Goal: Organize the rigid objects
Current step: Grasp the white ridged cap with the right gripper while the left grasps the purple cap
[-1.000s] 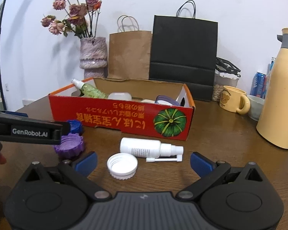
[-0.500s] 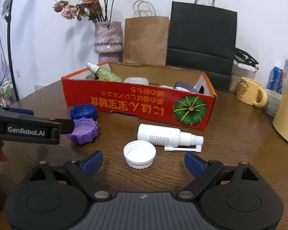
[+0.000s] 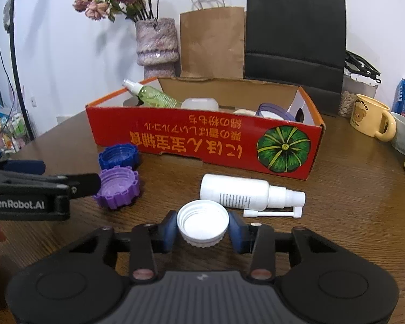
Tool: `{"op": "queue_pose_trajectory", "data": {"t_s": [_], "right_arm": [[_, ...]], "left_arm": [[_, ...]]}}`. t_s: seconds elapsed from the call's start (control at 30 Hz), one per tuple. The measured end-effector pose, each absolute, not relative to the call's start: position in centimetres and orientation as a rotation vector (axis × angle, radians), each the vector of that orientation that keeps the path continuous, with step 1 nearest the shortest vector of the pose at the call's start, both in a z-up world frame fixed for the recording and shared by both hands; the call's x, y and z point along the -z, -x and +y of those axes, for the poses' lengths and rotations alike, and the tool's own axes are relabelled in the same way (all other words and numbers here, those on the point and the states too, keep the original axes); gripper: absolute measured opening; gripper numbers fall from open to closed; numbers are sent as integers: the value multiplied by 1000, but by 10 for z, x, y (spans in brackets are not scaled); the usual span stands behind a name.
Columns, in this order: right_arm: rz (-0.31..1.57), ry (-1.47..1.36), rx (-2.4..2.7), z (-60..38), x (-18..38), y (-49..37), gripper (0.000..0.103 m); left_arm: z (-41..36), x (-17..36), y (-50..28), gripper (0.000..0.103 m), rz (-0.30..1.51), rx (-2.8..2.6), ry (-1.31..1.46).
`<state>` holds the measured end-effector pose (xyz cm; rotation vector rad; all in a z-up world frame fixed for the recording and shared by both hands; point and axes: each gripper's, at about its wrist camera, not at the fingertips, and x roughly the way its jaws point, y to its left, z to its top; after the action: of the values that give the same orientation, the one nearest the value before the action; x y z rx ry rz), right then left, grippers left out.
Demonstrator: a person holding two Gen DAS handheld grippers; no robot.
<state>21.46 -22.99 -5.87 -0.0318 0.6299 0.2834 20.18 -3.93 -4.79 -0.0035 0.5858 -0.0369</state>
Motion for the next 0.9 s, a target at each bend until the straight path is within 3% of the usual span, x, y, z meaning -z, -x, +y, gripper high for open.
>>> {"op": "queue_pose_trajectory", "data": {"t_s": [0.9], "right_arm": [[503, -8, -171, -246, 49, -199, 40]], "left_arm": [[-69, 61, -220, 103, 628, 36, -34]]}}
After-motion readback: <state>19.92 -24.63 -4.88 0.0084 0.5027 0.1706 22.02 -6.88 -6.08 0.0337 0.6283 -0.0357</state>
